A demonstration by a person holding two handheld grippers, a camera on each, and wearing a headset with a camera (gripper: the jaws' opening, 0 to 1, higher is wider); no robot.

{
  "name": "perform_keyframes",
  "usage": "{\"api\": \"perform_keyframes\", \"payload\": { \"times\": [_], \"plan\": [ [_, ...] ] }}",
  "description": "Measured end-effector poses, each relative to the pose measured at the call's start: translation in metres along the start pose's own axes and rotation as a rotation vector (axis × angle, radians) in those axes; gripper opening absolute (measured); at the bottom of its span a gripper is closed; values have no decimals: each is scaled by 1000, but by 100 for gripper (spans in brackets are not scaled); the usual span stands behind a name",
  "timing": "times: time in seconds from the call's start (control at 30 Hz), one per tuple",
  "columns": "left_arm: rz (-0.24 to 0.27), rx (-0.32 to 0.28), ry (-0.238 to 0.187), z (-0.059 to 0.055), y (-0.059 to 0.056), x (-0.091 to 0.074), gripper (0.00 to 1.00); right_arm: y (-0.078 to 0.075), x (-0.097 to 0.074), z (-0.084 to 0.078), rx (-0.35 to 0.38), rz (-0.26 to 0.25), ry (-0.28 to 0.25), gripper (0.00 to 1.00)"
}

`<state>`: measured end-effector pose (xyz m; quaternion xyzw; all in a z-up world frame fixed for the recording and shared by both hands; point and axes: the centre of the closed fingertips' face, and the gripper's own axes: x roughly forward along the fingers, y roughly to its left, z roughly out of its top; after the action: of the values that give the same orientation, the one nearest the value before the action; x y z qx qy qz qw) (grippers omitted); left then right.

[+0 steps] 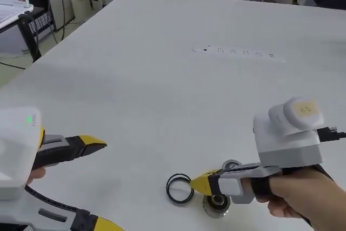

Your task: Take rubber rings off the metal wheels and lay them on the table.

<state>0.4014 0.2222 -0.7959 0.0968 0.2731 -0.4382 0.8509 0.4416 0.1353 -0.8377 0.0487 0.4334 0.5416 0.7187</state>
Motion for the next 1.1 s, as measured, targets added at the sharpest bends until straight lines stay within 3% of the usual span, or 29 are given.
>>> {"api": "perform_keyframes", "payload": {
  "times": [1.1],
  "plan": [
    [0,0,4,-1,1,0,92,-13,0,1,-55,-71,12,2]
  ]
}}
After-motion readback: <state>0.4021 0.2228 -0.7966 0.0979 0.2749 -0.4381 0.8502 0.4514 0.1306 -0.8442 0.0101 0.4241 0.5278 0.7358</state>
